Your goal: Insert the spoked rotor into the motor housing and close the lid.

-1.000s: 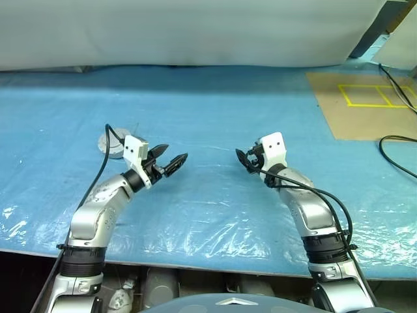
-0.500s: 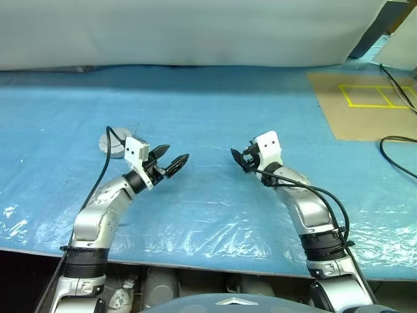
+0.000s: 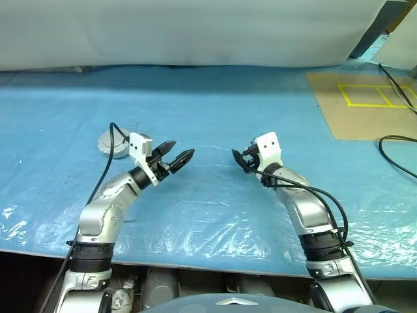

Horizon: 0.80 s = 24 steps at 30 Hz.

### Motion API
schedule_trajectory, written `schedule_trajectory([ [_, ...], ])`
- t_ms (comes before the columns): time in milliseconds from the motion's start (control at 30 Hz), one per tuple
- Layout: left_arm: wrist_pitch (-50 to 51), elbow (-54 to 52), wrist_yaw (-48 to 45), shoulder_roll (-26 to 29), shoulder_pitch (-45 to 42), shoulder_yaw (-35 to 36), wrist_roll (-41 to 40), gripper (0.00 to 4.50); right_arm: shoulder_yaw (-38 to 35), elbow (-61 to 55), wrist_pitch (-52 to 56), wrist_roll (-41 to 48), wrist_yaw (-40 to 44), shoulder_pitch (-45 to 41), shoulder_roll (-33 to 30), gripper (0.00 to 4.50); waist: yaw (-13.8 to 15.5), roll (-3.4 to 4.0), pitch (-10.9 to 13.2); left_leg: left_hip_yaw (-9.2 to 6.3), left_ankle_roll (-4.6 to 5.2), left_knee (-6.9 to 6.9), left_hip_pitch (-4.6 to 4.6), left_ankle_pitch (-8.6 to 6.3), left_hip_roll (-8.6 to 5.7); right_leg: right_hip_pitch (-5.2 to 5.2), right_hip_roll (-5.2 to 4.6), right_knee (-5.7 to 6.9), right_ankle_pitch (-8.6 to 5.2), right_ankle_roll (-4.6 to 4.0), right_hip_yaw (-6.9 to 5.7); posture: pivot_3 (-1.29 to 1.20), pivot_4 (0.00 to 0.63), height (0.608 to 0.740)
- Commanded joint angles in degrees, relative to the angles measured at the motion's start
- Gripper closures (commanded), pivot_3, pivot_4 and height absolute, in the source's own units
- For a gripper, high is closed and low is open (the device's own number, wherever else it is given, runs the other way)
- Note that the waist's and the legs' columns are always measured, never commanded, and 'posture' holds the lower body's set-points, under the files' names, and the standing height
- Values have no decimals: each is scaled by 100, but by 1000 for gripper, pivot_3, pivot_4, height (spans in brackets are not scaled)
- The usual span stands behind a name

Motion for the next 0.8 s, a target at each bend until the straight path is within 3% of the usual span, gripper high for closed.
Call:
schedule_trajectory([
  [33, -16, -218, -48, 62, -52, -12, -19, 168, -77, -254, -64, -16, -35, 47, 38, 903, 2, 0, 0, 0, 0, 0, 0, 0, 0, 0, 0, 0, 0, 0, 0, 0, 150, 740],
  [800, -69, -292, 18, -98, 62, -170, 88, 168, -112, -65, -19, -26, 146, -126, -31, 903, 2, 0, 0, 0, 0, 1, 0, 0, 1, 0, 0, 1, 0, 0, 0, 0, 150, 740],
])
